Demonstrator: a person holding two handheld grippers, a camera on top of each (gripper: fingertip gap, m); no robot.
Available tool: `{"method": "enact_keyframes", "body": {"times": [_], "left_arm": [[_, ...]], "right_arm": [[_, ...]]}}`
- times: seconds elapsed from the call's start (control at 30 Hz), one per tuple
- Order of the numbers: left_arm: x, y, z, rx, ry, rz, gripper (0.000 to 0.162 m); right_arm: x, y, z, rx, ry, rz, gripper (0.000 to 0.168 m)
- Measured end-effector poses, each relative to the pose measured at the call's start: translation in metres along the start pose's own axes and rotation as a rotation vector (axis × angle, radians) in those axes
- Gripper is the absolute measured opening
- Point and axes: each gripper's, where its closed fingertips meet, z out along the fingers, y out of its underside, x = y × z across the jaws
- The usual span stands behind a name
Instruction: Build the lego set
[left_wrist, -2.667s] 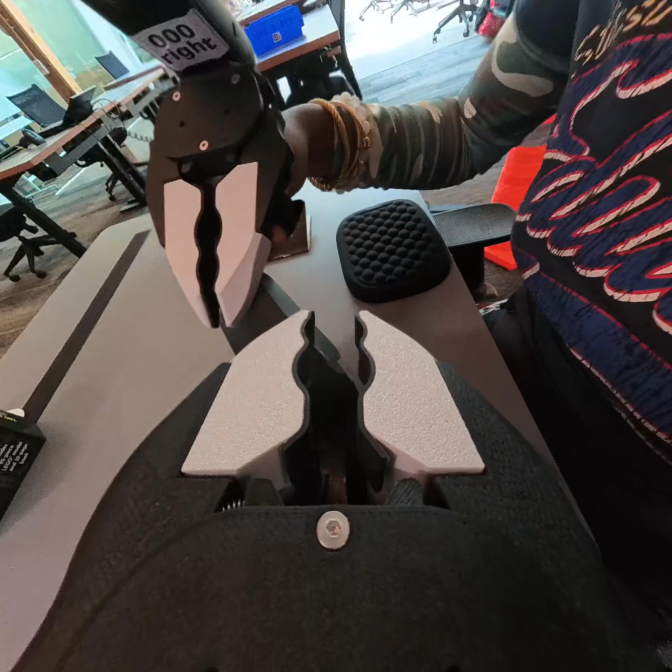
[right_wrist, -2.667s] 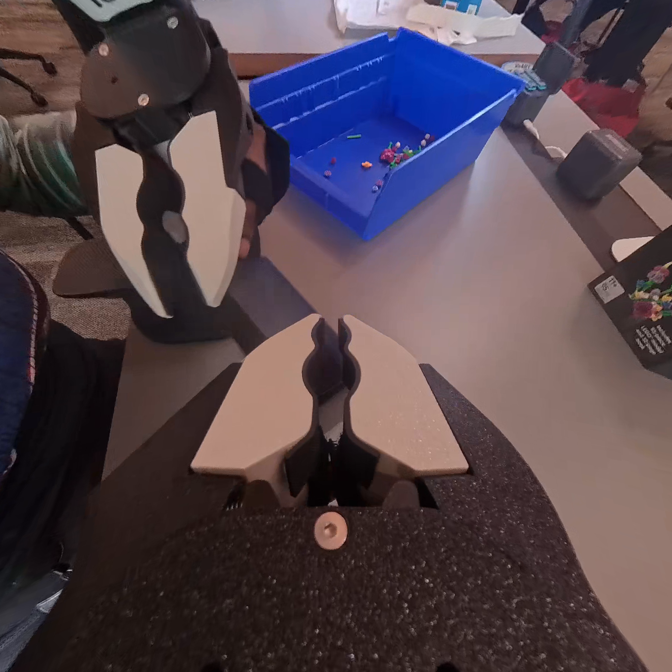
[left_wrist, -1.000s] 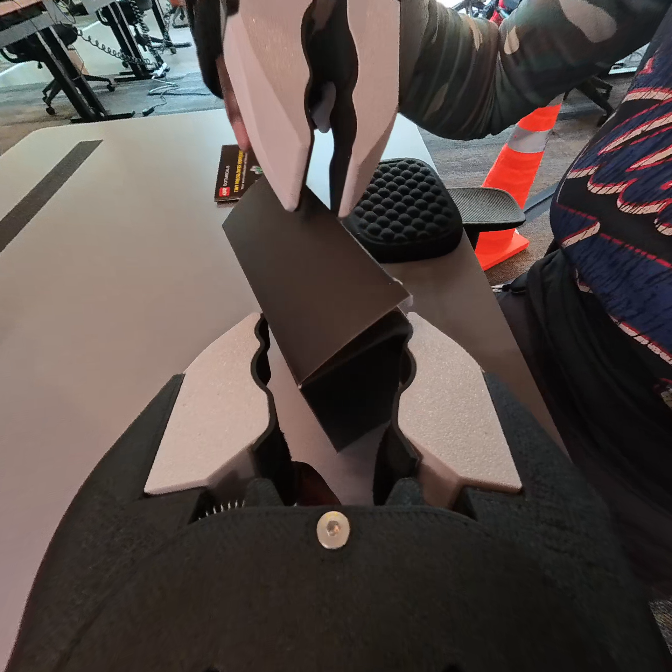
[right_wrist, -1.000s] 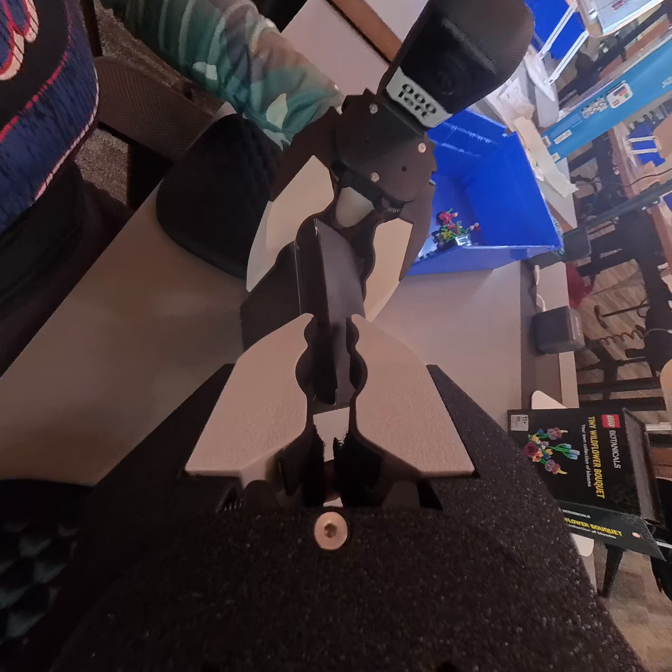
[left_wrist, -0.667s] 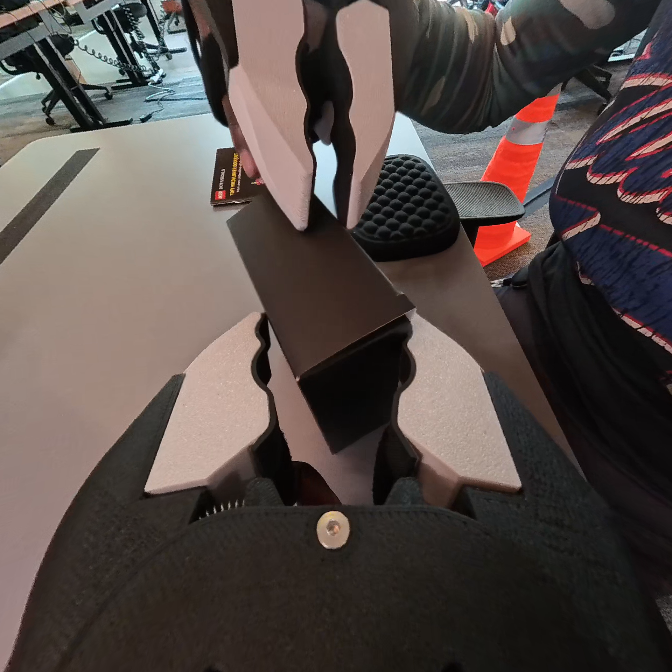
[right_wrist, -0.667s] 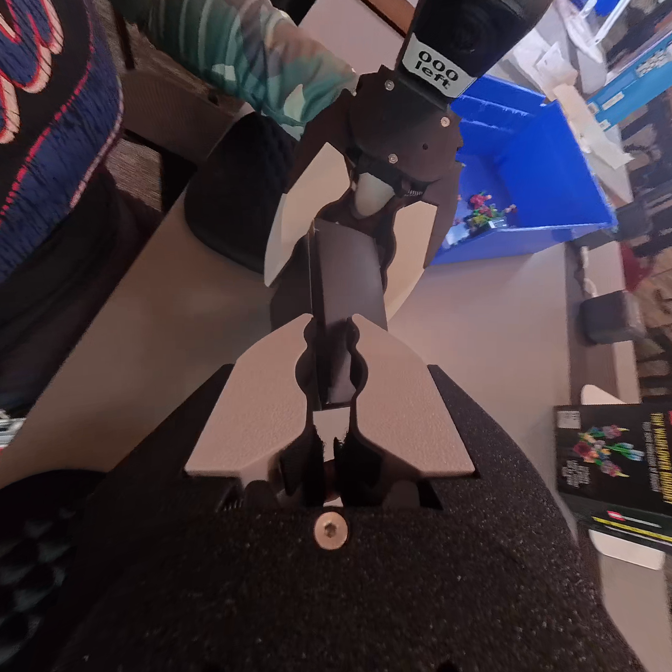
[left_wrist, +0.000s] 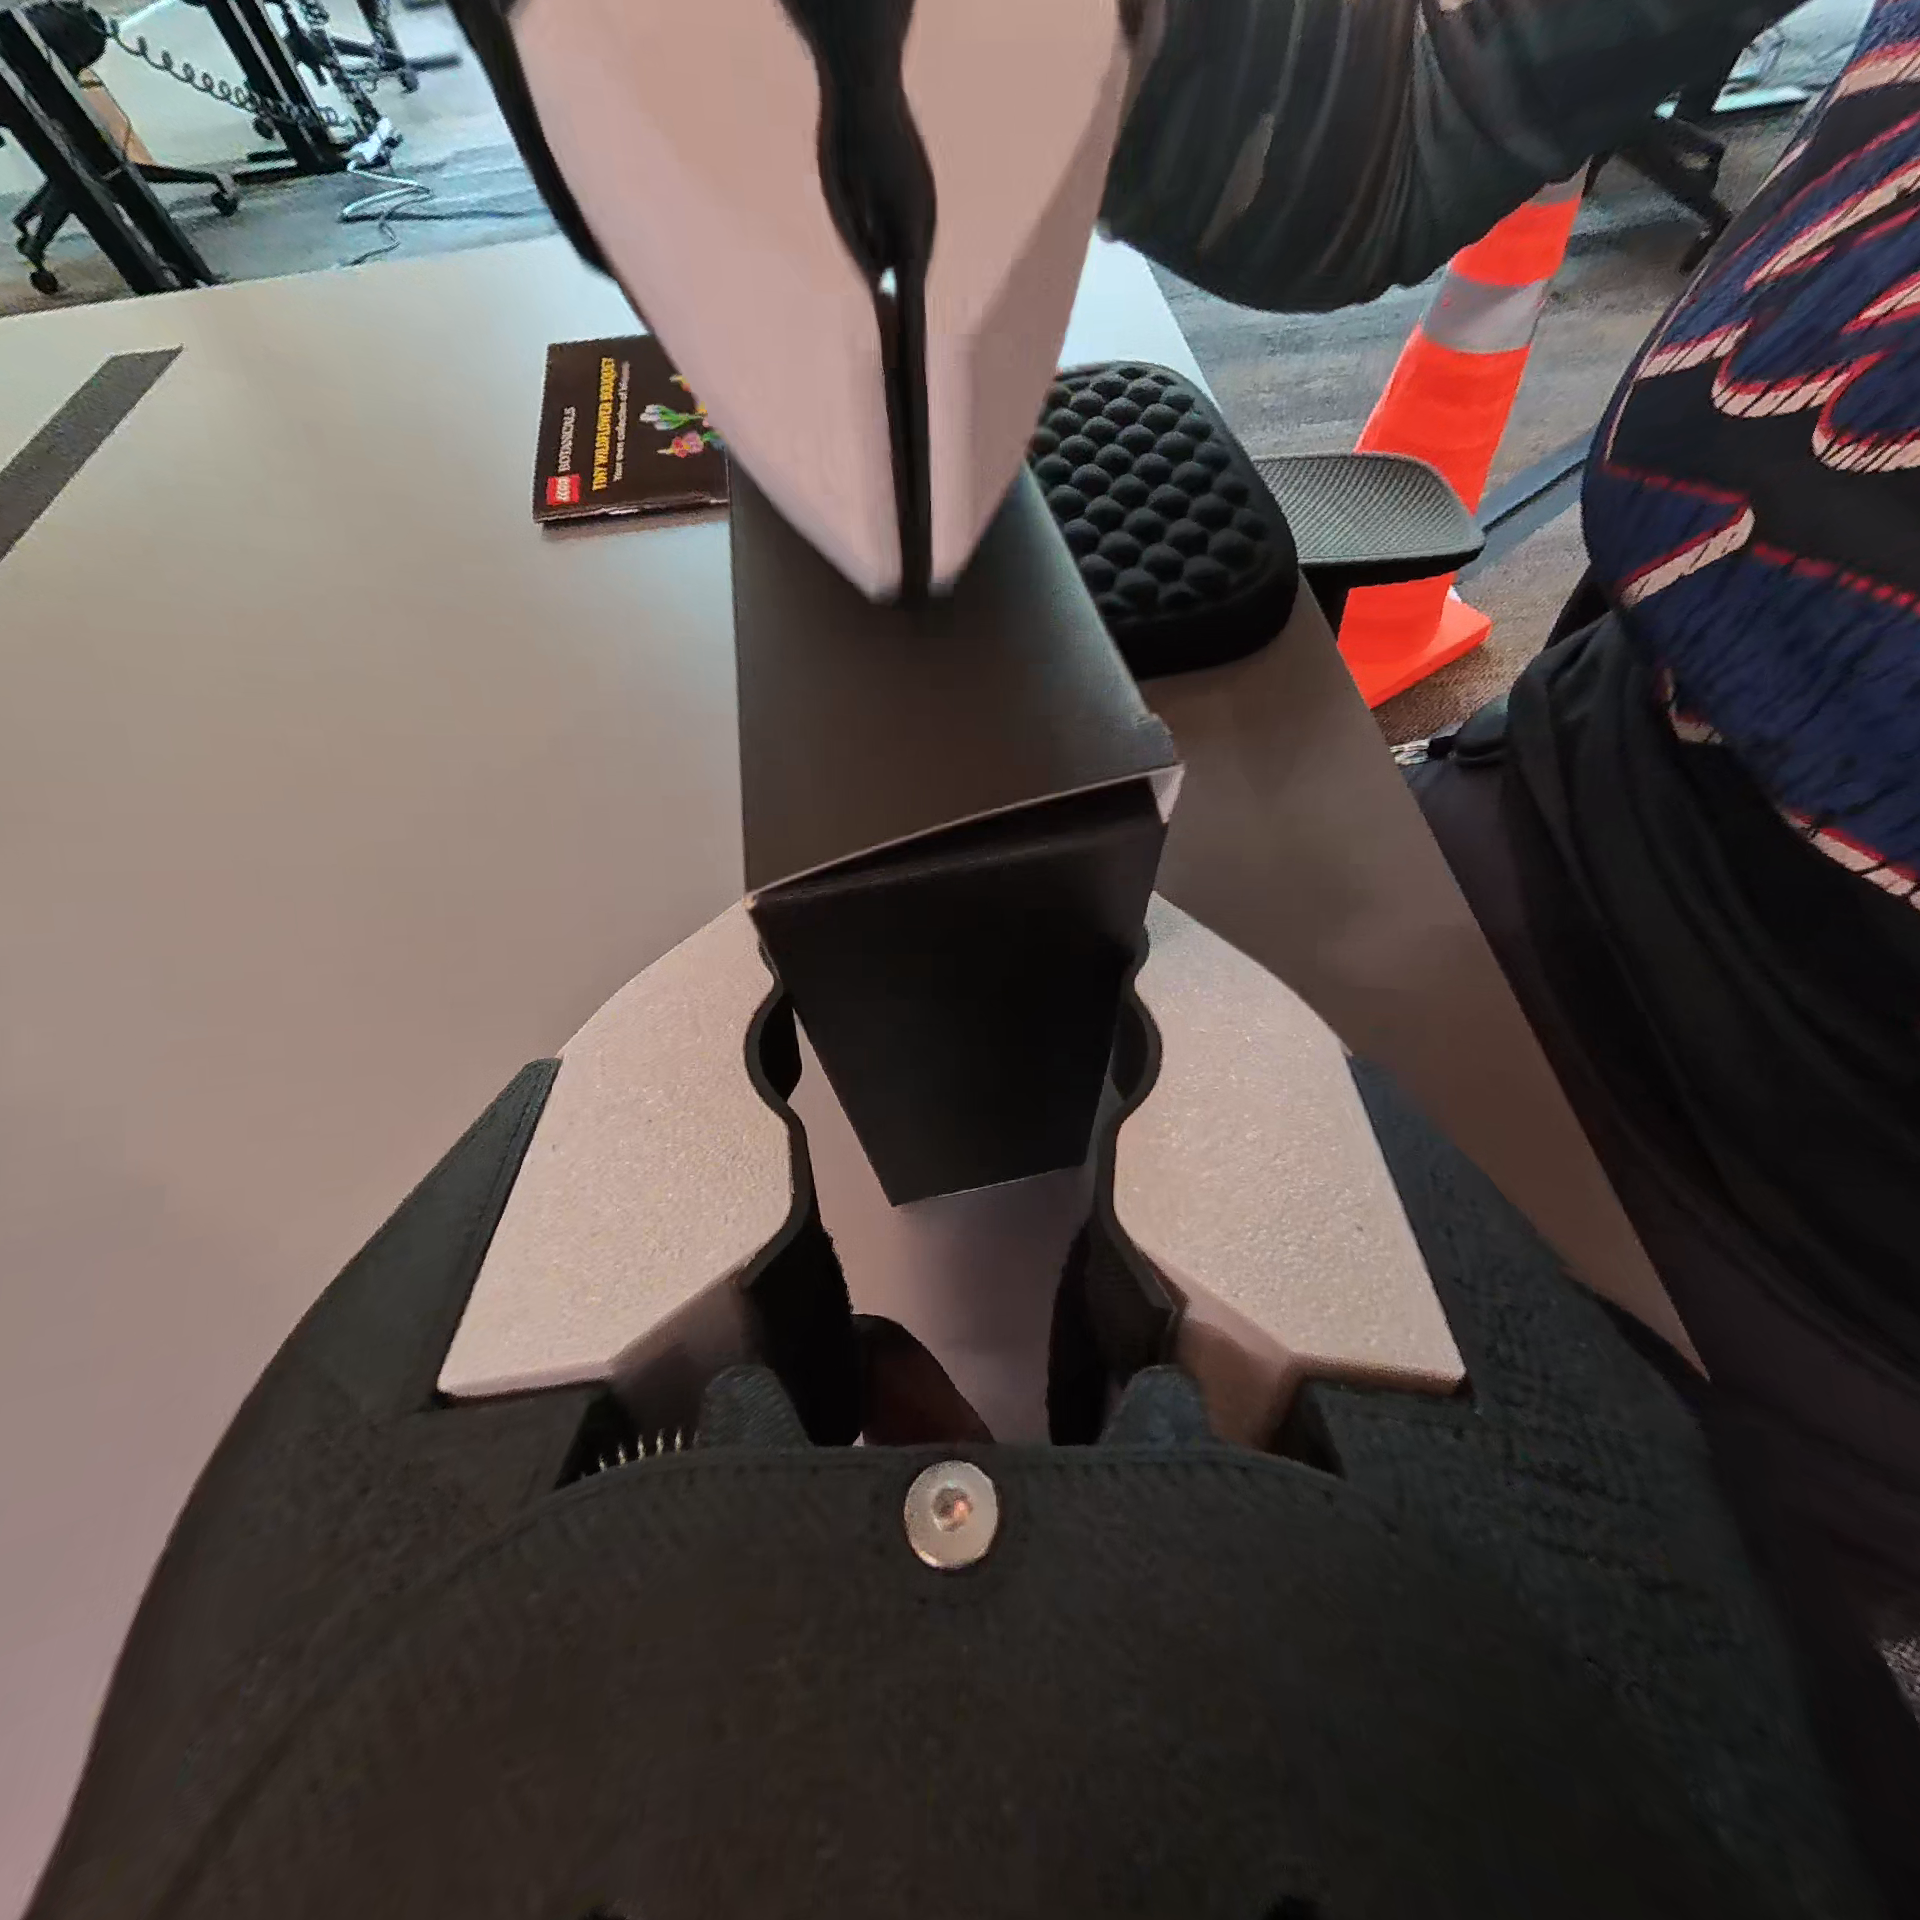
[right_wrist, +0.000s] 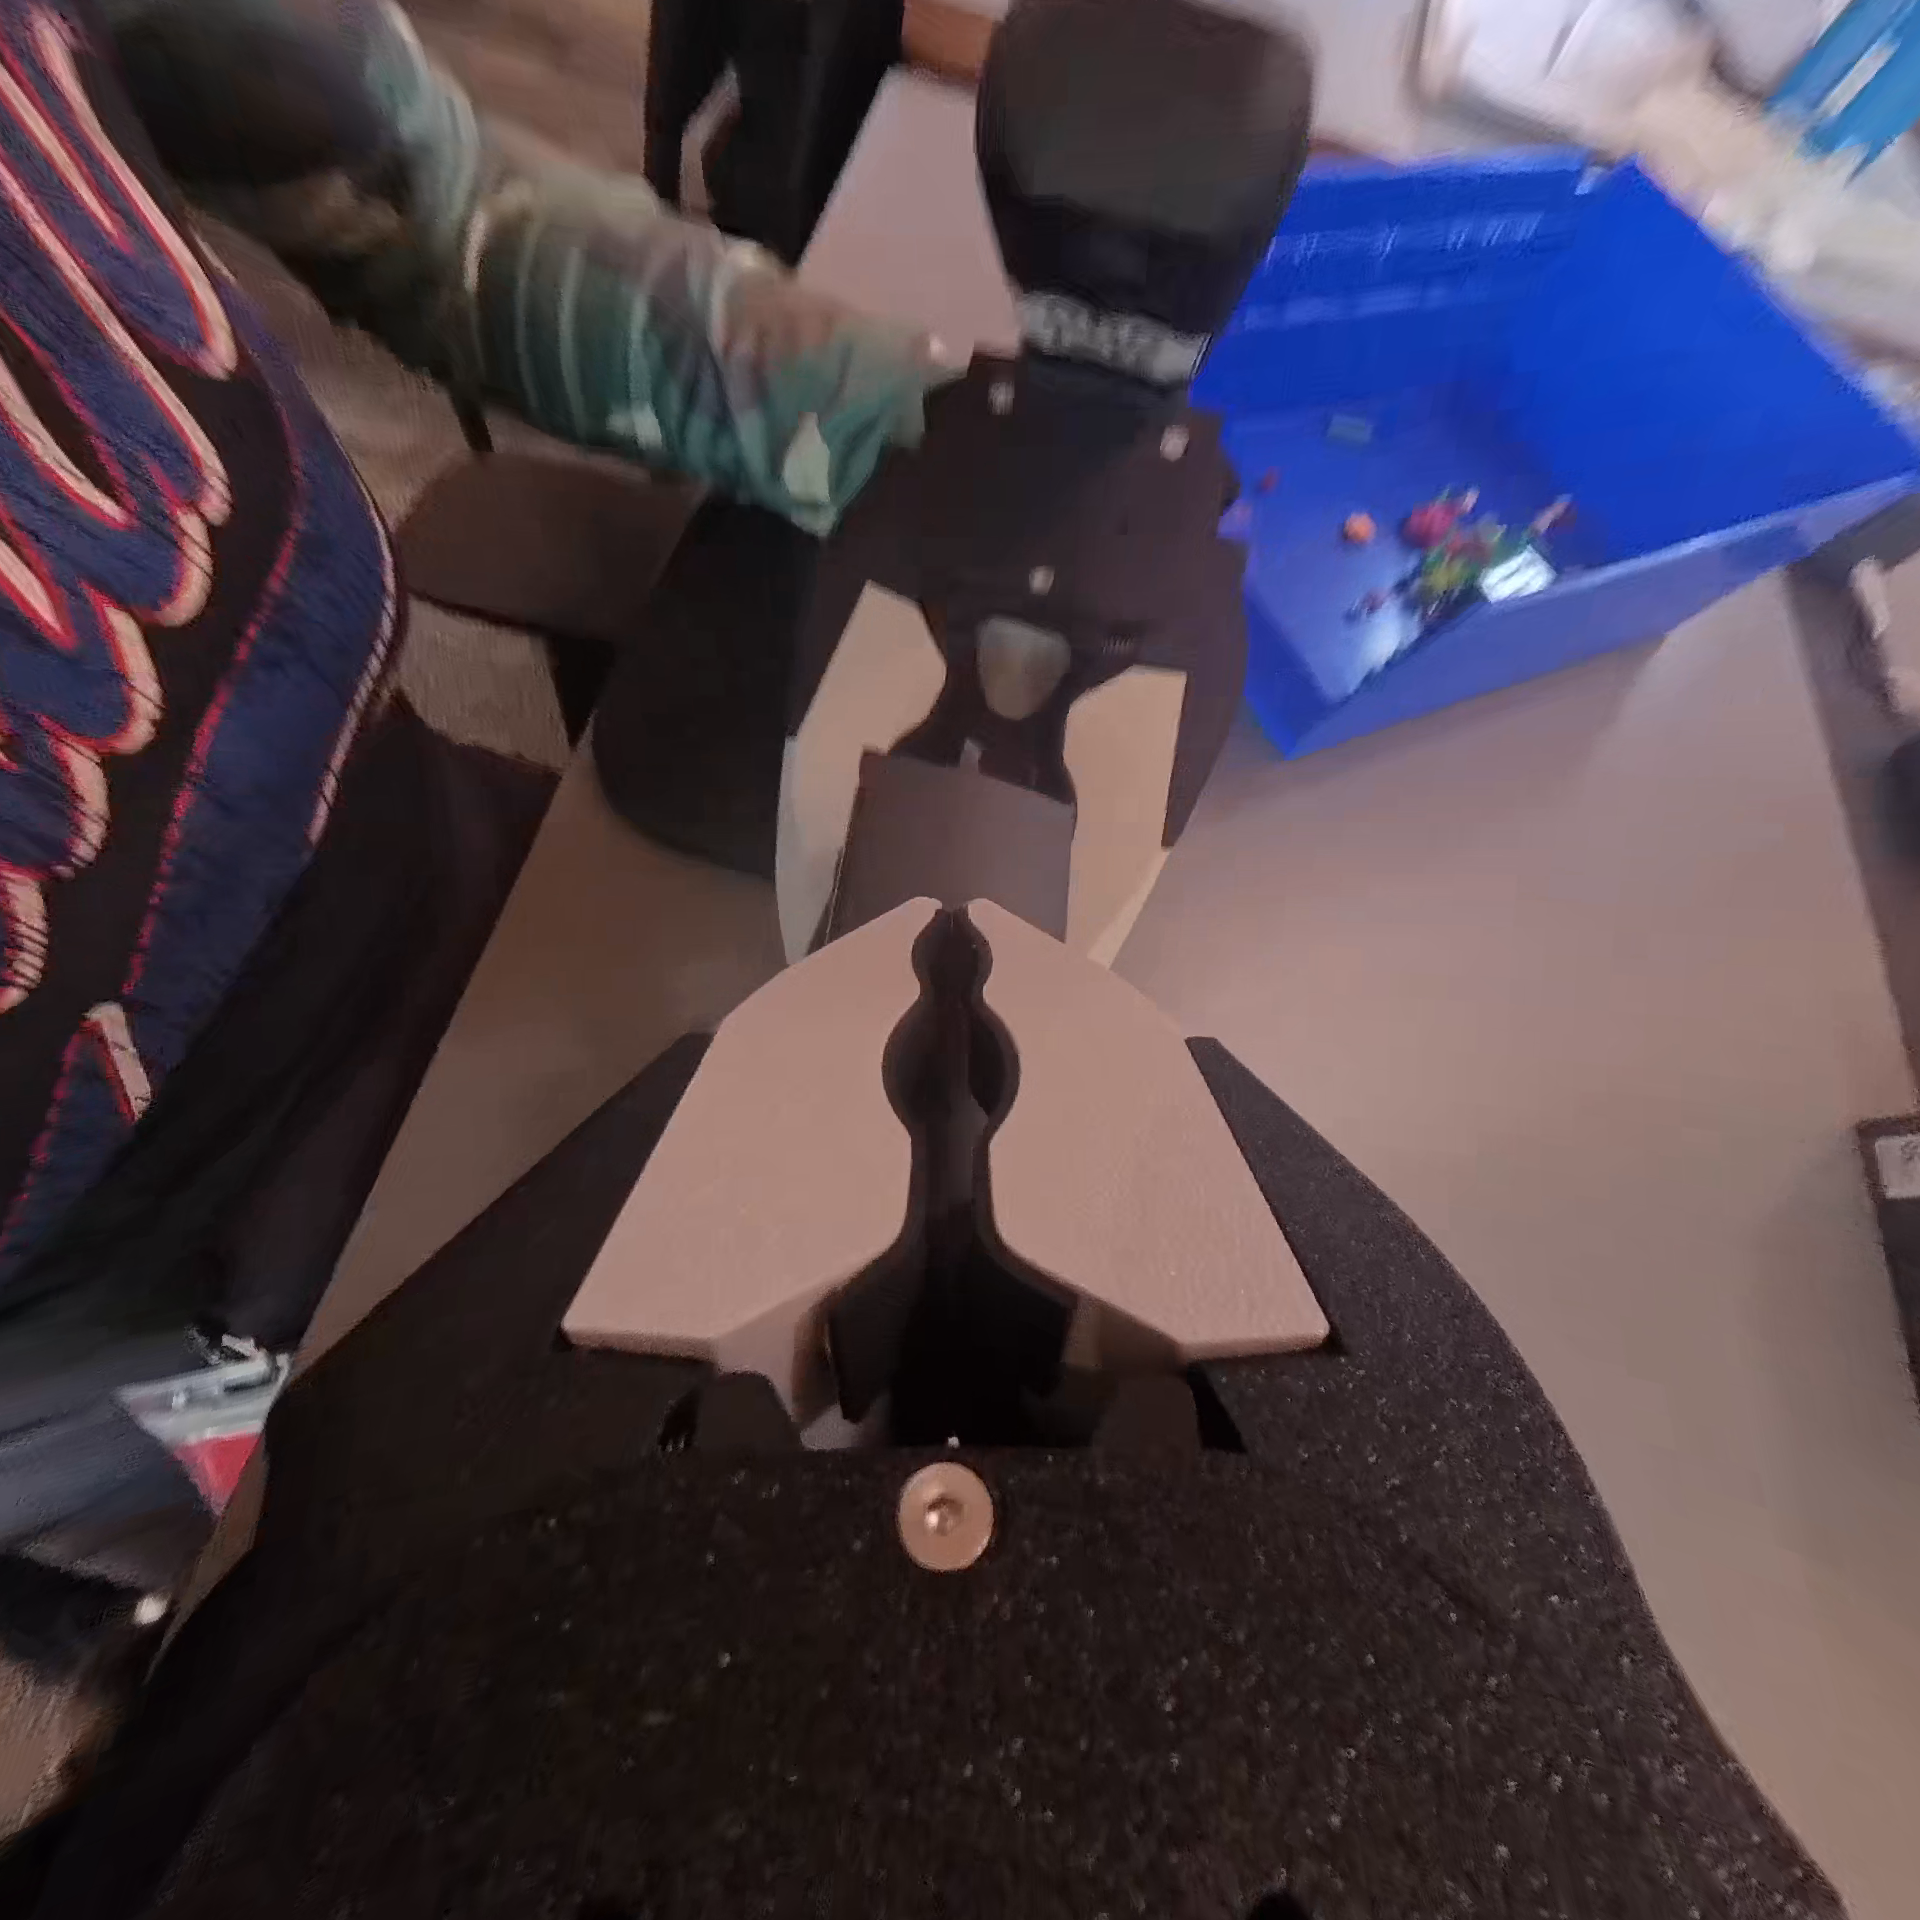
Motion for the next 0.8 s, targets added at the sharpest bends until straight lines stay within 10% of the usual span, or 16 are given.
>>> {"method": "enact_keyframes", "body": {"times": [0.8], "left_arm": [[0.001,-0.001,0.001,0.026,-0.001,-0.015,0.057]], "right_arm": [[0.007,0.007,-0.029,-0.028,0.105,0.103,0.008]]}}
